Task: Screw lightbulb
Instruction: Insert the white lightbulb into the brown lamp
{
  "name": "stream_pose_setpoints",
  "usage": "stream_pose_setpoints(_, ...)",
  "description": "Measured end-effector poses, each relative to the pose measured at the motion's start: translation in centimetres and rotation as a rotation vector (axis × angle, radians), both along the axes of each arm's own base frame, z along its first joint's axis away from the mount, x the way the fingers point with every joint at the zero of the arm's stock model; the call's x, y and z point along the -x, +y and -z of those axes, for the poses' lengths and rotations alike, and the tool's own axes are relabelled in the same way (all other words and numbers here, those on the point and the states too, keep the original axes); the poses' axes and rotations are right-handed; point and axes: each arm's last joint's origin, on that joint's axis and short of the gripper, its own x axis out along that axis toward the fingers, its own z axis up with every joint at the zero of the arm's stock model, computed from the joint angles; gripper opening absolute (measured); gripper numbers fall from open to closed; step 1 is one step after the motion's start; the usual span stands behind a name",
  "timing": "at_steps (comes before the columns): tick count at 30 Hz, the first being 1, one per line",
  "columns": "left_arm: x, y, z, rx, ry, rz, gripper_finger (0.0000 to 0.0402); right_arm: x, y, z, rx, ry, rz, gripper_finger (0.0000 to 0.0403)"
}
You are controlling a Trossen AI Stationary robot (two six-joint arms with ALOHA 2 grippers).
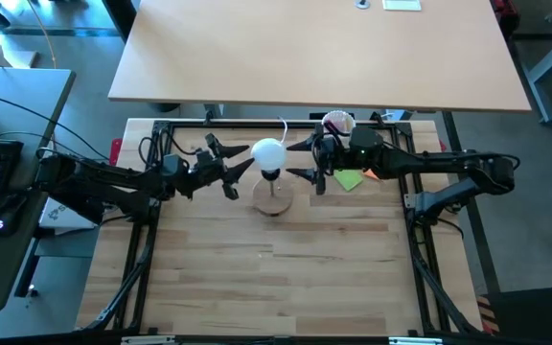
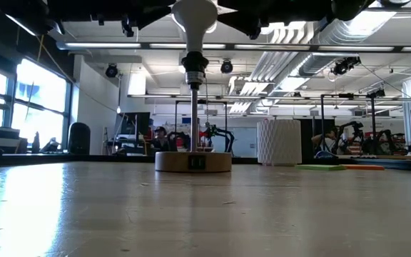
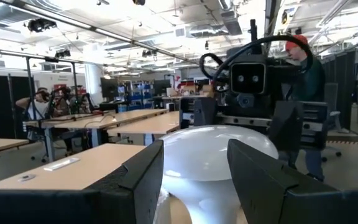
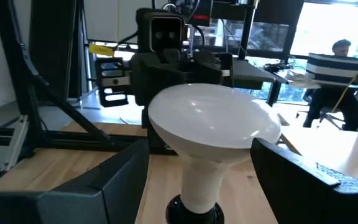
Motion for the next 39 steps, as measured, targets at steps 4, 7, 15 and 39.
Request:
stream_pose_setpoints(4,0.0,0.0,0.0,-0.001,0.001,0.001,0.0174,-0.3,0.2,0.1,0.010,-0.014,0.002,0.0280)
stream_pose_setpoints(7,0.0,0.2,0.0,0.000,-0.001,-0.009,0.0174,-0.3,0.2,0.0,0.008,-0.019,-0.002,0.0280)
stream_pose_setpoints(15,0.1,0.8,0.0,0.000,0.000,-0.036,0.0174,-0.4,1.3,0.0,-0.013,-0.018,-0.040,0.0280)
stream_pose_setpoints(39,2.2,-0.4,-0.1,-0.019,0.188,0.059,0.0174,0.9,1.5,-0.6,-0.060,0.045,0.118,0.0279)
